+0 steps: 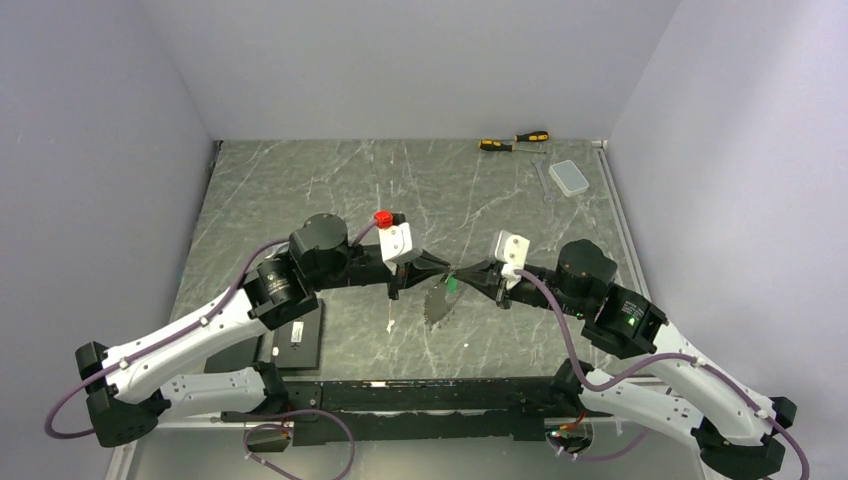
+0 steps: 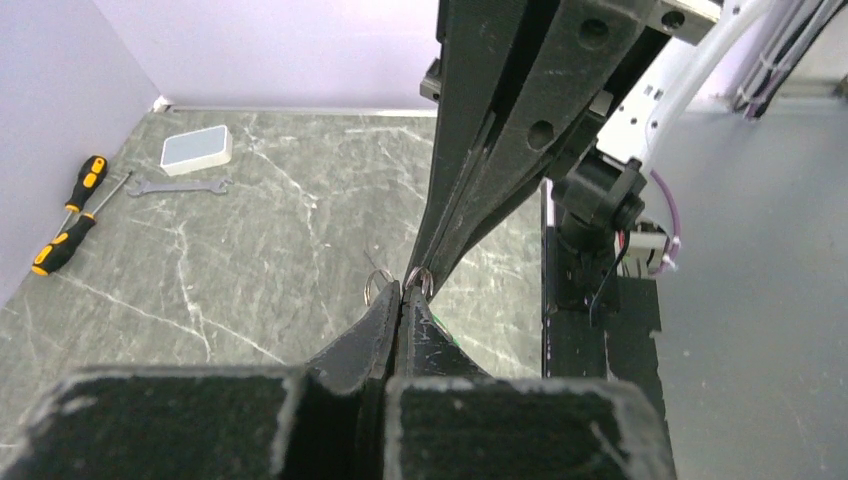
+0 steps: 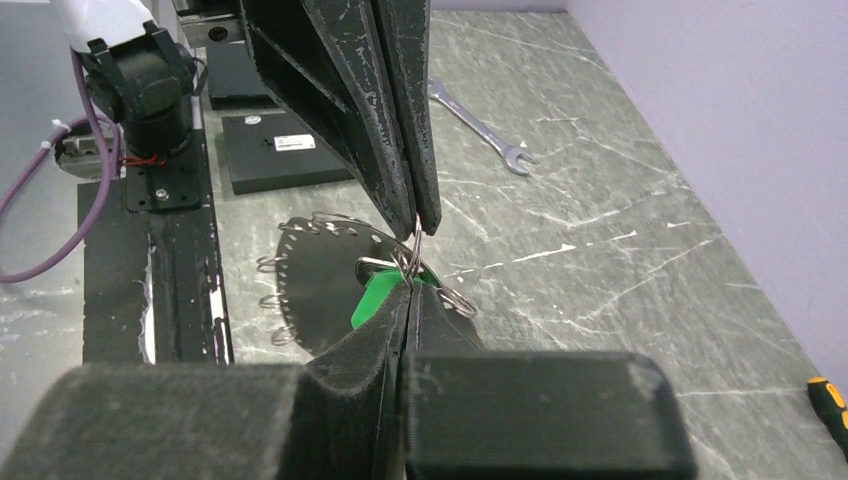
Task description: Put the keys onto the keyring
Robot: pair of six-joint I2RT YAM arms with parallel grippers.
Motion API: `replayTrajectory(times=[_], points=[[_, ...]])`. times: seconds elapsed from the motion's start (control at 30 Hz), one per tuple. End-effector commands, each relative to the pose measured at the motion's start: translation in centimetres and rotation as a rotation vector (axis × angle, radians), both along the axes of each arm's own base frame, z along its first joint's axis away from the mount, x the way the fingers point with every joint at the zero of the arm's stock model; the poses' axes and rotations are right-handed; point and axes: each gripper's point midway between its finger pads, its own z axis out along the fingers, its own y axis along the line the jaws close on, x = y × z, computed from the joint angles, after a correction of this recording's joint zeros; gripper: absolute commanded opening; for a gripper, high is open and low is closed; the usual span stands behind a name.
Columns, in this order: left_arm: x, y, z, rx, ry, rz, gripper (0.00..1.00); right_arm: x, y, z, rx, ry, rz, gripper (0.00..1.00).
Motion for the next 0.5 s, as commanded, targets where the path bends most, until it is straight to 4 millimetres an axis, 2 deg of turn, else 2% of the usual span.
replayTrajectory(times=[0.0, 0.3, 0.47], points=[[0.7, 0.4, 4.7, -0.227, 0.037, 0.081, 0.00, 0.2, 0.3, 3.0, 0.070, -0.056, 0.000, 0.00], [3.0, 1.4, 6.4, -0.369, 0.164, 0.241, 0.00, 1.1, 0.5, 2.6, 0.052, -0.060, -0.031, 0.00], [4.0, 1.6, 6.1, -0.399, 0.221, 0.300, 0.00, 1.6, 0.9, 2.2, 0.021, -0.063, -0.036, 0.00]])
